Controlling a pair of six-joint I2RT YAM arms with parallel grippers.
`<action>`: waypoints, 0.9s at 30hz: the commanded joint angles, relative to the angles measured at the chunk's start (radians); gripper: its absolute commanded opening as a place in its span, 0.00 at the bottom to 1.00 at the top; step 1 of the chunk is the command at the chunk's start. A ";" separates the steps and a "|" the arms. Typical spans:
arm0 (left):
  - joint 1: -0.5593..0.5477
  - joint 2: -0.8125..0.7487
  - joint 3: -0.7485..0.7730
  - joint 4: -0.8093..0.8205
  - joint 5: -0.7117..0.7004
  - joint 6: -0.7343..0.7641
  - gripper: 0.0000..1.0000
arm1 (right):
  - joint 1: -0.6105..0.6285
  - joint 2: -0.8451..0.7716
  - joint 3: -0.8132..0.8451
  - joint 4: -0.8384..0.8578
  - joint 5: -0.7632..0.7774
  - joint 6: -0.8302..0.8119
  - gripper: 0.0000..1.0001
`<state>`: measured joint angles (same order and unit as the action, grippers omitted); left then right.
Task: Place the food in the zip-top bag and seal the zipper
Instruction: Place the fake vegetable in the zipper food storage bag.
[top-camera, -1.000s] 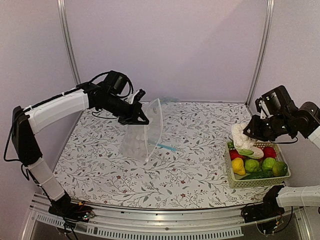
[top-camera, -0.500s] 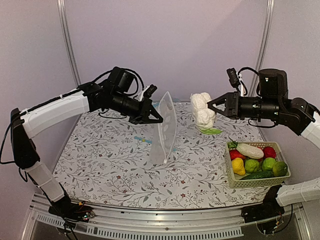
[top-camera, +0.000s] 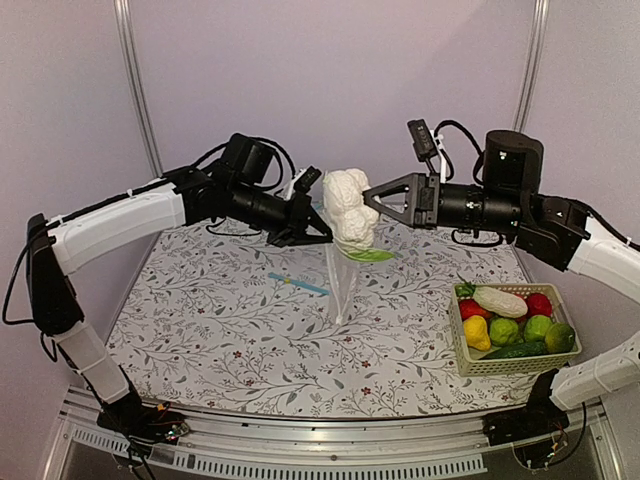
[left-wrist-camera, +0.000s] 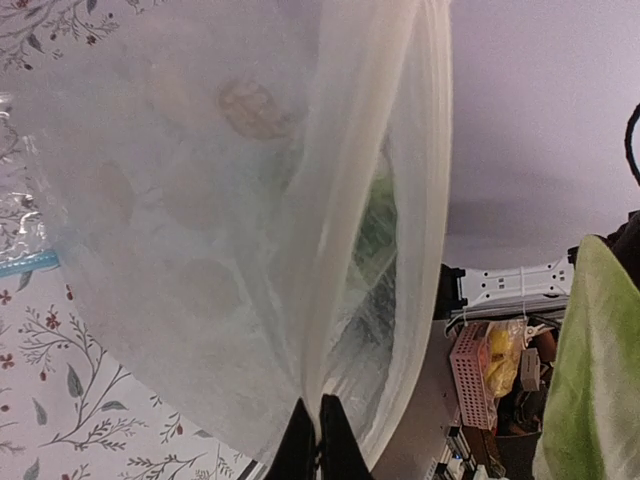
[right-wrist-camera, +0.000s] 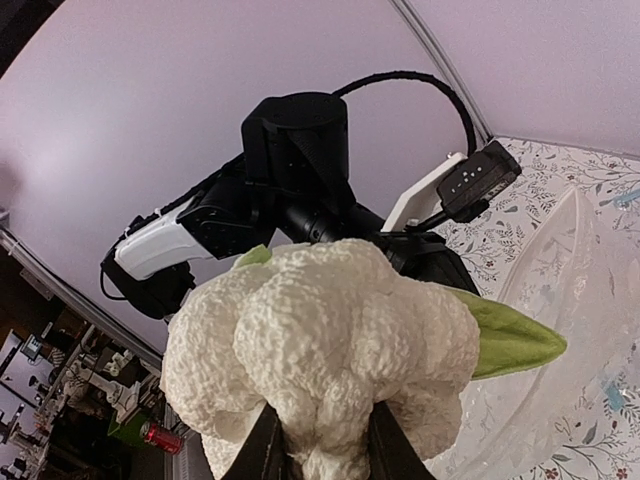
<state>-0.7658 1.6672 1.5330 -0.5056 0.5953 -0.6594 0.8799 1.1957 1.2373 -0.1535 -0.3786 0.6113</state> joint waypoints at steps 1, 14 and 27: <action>-0.010 0.024 0.009 0.030 0.017 -0.008 0.00 | 0.018 0.059 0.018 0.141 -0.053 0.029 0.00; -0.010 0.019 -0.041 0.098 0.040 -0.033 0.00 | 0.016 0.117 -0.105 0.192 0.067 0.045 0.00; -0.010 0.009 -0.063 0.121 0.049 -0.045 0.00 | -0.063 0.013 -0.251 0.184 0.125 0.105 0.00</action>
<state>-0.7658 1.6825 1.4761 -0.4278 0.6128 -0.7036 0.8471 1.2434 1.0172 0.0525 -0.3355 0.7006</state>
